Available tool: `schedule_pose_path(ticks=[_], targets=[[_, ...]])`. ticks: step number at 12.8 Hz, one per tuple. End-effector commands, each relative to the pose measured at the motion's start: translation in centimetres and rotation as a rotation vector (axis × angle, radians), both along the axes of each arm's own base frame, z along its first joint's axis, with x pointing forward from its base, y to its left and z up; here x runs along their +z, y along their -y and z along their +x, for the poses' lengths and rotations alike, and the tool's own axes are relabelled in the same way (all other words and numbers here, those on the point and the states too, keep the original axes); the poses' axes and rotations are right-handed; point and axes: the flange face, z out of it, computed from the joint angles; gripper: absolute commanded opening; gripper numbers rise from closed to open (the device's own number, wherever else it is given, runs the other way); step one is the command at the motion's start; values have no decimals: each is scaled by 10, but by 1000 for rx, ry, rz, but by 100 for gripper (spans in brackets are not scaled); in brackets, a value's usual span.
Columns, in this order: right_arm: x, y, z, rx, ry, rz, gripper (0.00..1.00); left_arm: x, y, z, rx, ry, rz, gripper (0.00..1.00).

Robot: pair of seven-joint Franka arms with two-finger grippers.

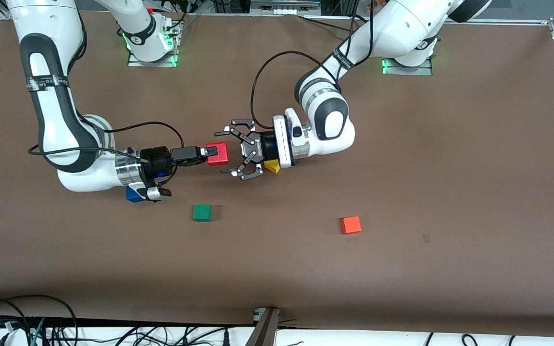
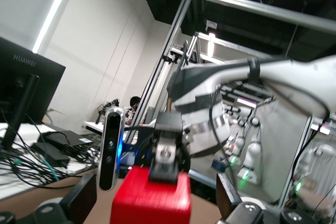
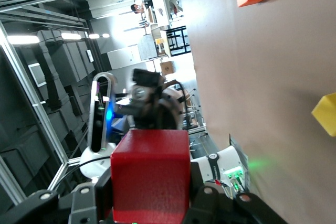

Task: Pass red block to right arm, stack on blue
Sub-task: 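Open the left gripper and withdraw it while the right gripper holds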

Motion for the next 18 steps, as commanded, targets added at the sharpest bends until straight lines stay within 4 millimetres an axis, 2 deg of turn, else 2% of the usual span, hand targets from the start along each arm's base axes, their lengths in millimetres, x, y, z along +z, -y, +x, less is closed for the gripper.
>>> schedule_pose_path(ticks=[1, 3, 5, 6, 9, 13, 15, 18], targets=[[16, 17, 4, 27, 64, -83, 7, 39, -11, 4, -41, -66, -3, 100], [23, 41, 15, 49, 114, -182, 7, 56, -46, 22, -82, -87, 77, 100], [23, 65, 20, 92, 160, -323, 7, 67, -71, 36, -149, -128, 190, 100], [24, 78, 22, 118, 183, -400, 7, 75, -81, 41, -169, -151, 237, 100], [18, 103, 26, 210, 254, -648, 7, 78, -106, 53, -222, -190, 412, 100], [4, 141, 32, 331, 351, -991, 7, 54, -116, 40, -295, -264, 645, 100], [-1, 155, 32, 369, 366, -1125, 7, 57, -148, 44, -382, -310, 728, 100], [-12, 172, 29, 366, 417, -1242, 7, 82, -197, 42, -483, -398, 957, 100]])
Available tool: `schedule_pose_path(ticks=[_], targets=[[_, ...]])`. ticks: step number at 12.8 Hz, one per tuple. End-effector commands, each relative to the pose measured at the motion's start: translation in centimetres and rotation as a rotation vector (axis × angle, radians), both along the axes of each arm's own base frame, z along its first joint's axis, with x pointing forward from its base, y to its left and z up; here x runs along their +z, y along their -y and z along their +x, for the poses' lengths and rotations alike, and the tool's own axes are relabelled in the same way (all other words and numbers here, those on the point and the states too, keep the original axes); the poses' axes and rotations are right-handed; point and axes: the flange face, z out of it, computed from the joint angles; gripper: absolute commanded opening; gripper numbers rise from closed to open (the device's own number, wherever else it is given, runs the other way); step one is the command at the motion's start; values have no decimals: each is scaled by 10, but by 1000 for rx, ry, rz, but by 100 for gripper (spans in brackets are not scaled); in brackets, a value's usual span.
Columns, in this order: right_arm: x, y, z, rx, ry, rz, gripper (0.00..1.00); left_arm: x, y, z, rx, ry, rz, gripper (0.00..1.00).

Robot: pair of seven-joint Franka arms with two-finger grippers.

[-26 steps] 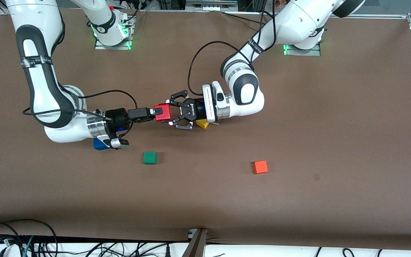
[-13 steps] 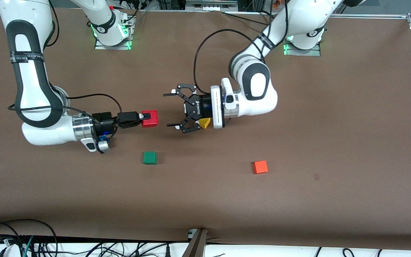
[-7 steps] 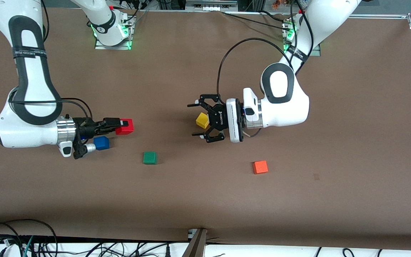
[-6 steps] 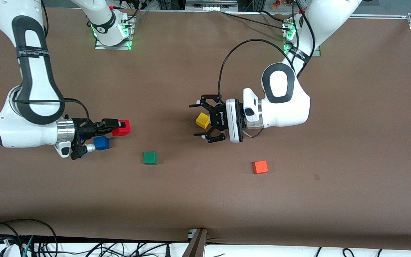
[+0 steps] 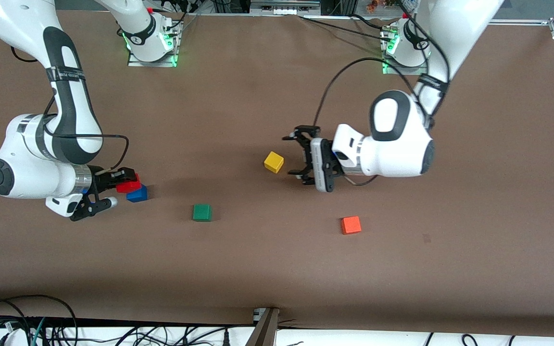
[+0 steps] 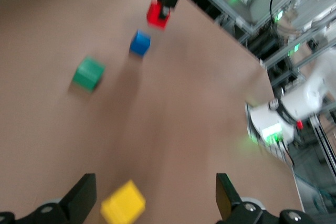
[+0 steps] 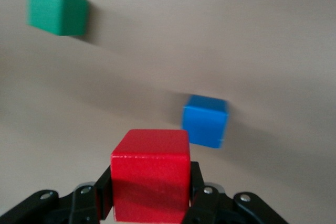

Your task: Pass red block to right arm, stack on blue

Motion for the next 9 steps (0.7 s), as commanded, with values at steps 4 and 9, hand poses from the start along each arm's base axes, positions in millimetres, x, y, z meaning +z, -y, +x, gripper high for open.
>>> schedule_pose_path(ticks=[4, 9], targets=[[-15, 11, -28, -106, 107, -109, 8, 68, -81, -29, 26, -184, 482, 100], [-35, 3, -45, -161, 127, -123, 8, 112, -179, -7, 243, -46, 849, 100]])
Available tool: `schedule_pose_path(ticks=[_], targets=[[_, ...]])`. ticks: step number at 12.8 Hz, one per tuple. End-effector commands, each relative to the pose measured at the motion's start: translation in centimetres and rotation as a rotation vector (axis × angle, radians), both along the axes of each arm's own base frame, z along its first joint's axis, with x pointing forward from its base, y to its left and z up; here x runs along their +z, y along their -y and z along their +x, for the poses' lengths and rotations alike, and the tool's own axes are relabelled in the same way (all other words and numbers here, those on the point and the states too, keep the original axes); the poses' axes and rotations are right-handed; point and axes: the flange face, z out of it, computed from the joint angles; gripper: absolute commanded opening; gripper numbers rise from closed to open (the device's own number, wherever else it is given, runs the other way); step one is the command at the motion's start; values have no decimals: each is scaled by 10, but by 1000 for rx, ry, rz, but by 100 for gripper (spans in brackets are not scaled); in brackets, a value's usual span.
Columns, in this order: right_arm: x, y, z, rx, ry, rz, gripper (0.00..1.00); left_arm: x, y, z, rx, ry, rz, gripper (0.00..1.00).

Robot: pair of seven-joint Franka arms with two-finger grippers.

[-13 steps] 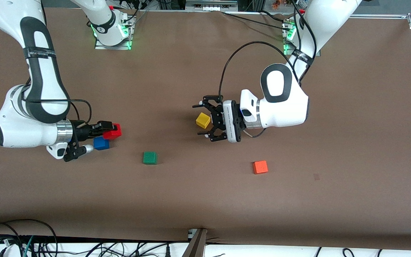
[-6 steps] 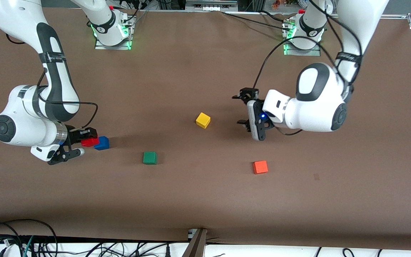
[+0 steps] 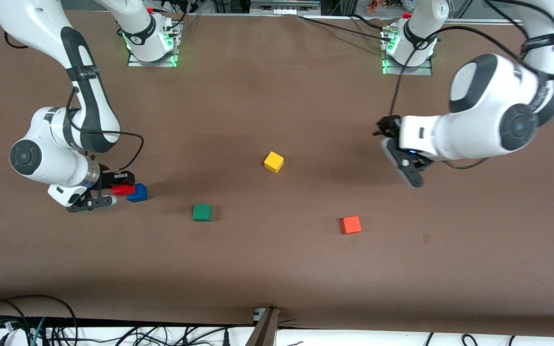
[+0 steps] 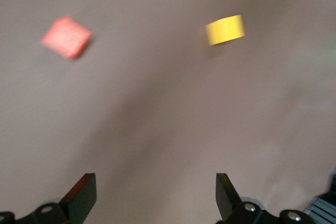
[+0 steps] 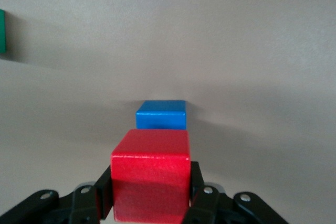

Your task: Pass red block to right arm, stack on blue

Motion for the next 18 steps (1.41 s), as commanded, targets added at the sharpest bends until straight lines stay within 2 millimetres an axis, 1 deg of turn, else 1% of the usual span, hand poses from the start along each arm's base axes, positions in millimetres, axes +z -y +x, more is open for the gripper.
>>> schedule_pose_path(ticks=[1, 2, 5, 6, 7, 8, 9, 10, 11, 14, 15, 16, 18], targets=[[2, 0, -13, -13, 18, -15, 8, 33, -24, -7, 71, 58, 178, 100], [-2, 0, -14, -12, 18, -16, 8, 43, -35, -10, 109, 54, 200, 100], [-7, 0, -13, 1, 19, -18, 9, 97, -85, 1, 201, 133, 193, 100], [-9, 0, -13, 4, 22, -19, 8, 108, -92, -1, 205, 104, 199, 100], [-10, 0, -12, 7, 24, -22, 8, 116, -105, -4, 227, 105, 217, 100], [-12, 0, -12, 17, 24, -31, 8, 132, -112, -10, 240, 136, 244, 100], [-13, -1, -11, 21, 32, -34, 8, 147, -127, -19, 281, 165, 261, 100], [-15, -1, -11, 22, 33, -37, 8, 148, -128, -30, 306, 158, 276, 100], [-17, -1, -11, 22, 32, -37, 8, 151, -128, -41, 369, 163, 296, 100], [-22, -4, -11, 27, 27, -39, 8, 151, -138, -60, 643, 160, 329, 100], [-22, -4, -11, 27, 32, -39, 8, 145, -132, -77, 707, 157, 339, 100], [-23, -4, -11, 31, 32, -39, 8, 140, -128, -86, 728, 173, 339, 100], [-27, -3, -11, 30, 29, -40, 9, 142, -139, -84, 724, 218, 409, 100]])
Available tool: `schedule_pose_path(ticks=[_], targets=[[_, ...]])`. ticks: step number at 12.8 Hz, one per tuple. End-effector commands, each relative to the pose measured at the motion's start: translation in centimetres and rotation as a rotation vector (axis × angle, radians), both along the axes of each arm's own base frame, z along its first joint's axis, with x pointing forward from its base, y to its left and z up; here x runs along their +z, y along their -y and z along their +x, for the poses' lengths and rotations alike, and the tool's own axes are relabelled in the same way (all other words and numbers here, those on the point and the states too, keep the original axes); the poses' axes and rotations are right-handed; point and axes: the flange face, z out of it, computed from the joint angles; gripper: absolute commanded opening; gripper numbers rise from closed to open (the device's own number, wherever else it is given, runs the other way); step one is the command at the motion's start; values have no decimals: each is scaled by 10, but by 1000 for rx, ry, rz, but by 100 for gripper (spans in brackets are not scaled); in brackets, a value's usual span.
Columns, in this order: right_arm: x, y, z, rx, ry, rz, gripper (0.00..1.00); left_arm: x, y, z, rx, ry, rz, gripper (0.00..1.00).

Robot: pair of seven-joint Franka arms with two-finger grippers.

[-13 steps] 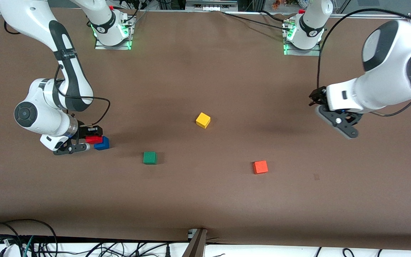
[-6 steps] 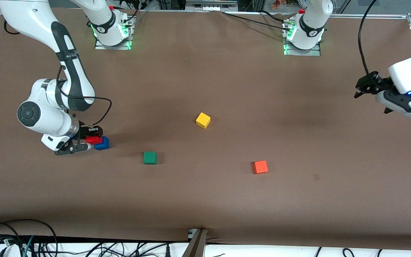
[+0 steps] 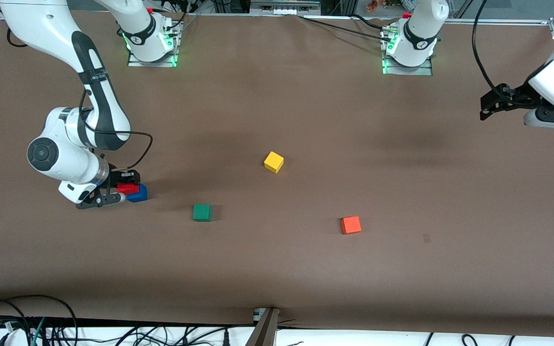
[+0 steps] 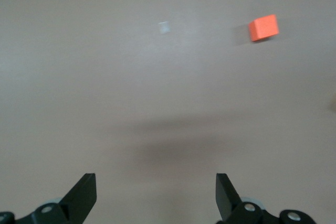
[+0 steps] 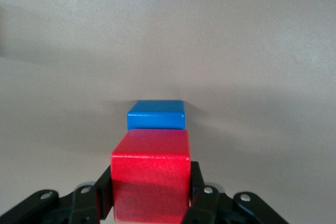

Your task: Pass red block to right arm, stack on blue

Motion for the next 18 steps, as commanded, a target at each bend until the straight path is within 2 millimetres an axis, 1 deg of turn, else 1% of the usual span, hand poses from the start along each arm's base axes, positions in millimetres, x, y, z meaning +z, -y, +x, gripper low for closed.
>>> schedule_pose_path(ticks=[1, 2, 3, 4, 5, 6, 8, 10, 12, 14, 16, 18], targets=[[-2, -2, -2, 14, 12, -13, 9, 1, -10, -12, 18, 35, 79, 100], [-3, -2, -2, 15, 11, -12, 9, 0, -12, -11, 21, 32, 70, 100], [-4, -2, -3, 15, 9, -12, 9, 13, -12, -6, 30, 54, 53, 100], [-4, -3, -2, 15, 9, -13, 31, 16, -8, 2, 26, 59, 48, 100], [-4, -2, -1, 14, 9, -13, 75, 16, -7, 4, 26, 60, 46, 100], [-1, -1, 1, 14, 12, -12, 100, 15, -11, 4, 32, 56, 46, 100], [13, -3, 6, 19, 33, -8, 100, 13, -18, 2, 45, 34, 48, 100], [42, -3, 12, 19, 31, 2, 100, 13, -15, 1, 41, 34, 48, 100], [83, -7, 21, 24, -24, 14, 100, 13, -14, 1, 39, 33, 48, 100], [133, -7, 31, 27, -86, 23, 100, 13, -16, 2, 39, 35, 49, 100], [170, -11, 33, 31, -126, 26, 100, 13, -16, 1, 40, 32, 50, 100], [214, -5, 28, 17, -171, 33, 100, 12, -15, 1, 45, 31, 50, 100]])
